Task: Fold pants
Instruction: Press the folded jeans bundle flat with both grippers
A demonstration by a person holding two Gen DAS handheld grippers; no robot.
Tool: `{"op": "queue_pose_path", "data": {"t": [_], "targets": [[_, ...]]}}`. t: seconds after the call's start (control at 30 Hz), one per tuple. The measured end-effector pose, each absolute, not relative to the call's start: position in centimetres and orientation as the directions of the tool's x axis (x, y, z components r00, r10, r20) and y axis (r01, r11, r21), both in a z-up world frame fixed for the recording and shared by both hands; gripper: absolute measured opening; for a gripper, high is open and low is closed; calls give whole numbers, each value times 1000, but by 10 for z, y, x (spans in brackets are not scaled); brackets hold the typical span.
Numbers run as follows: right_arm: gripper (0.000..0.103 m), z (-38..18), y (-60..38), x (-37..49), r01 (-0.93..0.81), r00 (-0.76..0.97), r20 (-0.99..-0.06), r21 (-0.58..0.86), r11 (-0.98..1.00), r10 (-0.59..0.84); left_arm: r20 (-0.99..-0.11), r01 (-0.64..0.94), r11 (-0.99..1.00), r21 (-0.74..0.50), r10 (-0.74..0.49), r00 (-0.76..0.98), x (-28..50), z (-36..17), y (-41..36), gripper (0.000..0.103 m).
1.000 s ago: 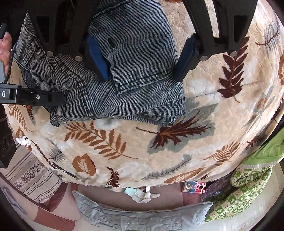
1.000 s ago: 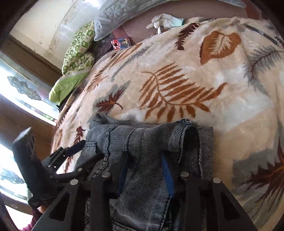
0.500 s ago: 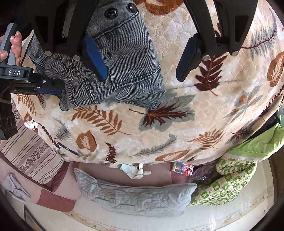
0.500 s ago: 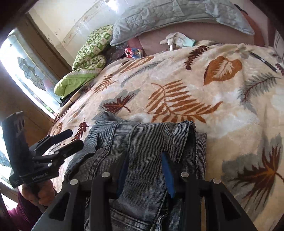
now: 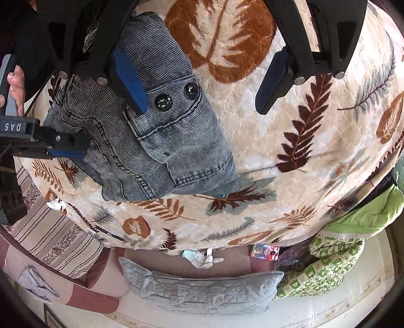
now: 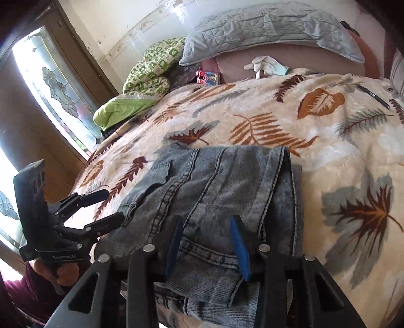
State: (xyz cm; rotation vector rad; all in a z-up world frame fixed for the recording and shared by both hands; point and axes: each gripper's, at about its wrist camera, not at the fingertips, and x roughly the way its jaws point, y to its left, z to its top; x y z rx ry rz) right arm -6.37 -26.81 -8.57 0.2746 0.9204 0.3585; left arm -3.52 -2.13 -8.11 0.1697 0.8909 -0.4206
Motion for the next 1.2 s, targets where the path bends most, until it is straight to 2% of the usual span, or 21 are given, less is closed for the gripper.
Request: {"op": "queue_pose_path", "data": {"t": [0.07, 0.17, 0.33, 0.5, 0.6, 0.77, 0.93, 1.0, 1.13, 1.2], "targets": [[49, -101, -264, -62, -147, 514, -756, 389, 910, 406, -797, 406, 913, -38, -273, 538, -31, -86, -22, 97], [50, -104, -271, -61, -124, 514, -740, 435, 892, 433, -802, 392, 919, -50, -271, 532, -28, -88, -23, 97], [49, -105, -285, -58, -92, 511, -705, 524, 847, 492, -764, 409, 910, 62, -221, 607, -37, -78, -35, 97], [49, -87, -287, -65, -131, 573, -660, 511, 849, 486, -719, 405, 914, 12, -274, 639, -38, -60, -29, 97], [49, -79, -288, -69, -136, 612, -639, 495, 858, 466, -702, 405, 914, 29, -271, 659, -39, -55, -29, 97], [50, -106, -287, -54, -57, 512, -737, 484, 873, 442, -815, 456, 889, -36, -291, 502, -29, -83, -42, 97], [50, -104, -286, -55, -66, 525, -733, 472, 879, 433, -815, 444, 891, -95, -326, 479, -25, -82, -35, 97], [50, -100, -288, -56, -69, 538, -720, 481, 874, 439, -811, 449, 891, -68, -311, 495, -29, -82, -38, 97], [50, -89, -294, -60, -71, 593, -676, 497, 865, 437, -784, 470, 881, 62, -248, 569, -39, -79, -50, 98], [50, -85, -297, -61, -66, 614, -659, 506, 860, 434, -783, 460, 883, 93, -220, 582, -38, -81, -52, 103]]}}
